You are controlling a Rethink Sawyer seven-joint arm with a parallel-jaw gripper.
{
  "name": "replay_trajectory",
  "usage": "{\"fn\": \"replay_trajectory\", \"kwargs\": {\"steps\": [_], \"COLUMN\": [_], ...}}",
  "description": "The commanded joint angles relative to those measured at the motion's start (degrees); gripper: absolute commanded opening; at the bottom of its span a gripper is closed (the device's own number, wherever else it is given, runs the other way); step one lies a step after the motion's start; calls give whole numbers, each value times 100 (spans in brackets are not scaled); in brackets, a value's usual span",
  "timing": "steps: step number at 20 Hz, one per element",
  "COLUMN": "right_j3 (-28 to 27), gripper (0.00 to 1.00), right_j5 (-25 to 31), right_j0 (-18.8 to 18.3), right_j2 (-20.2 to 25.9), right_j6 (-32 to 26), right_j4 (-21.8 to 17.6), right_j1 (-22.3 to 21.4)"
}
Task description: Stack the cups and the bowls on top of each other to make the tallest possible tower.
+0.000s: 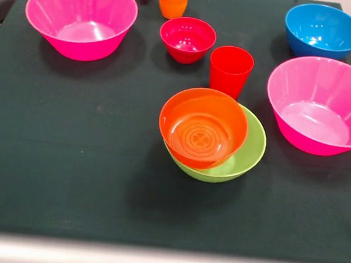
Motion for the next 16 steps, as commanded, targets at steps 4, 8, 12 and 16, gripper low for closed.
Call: {"fn": "replay_trajectory", "kwargs": {"steps": [4,8,12,16], "right_j3": [-269,2,159,-13], "gripper": [100,100,100,100], "right_j5": [-716,-935,-1025,-957], "right_j0": [-160,-197,-169,-137], "right_j2": [13,-79,-146,-155], "right_j6": [-225,-270,-237,-217], "right_j4": [-387,-436,-411,-347], "right_j1": [-83,-313,-327,-203]}}
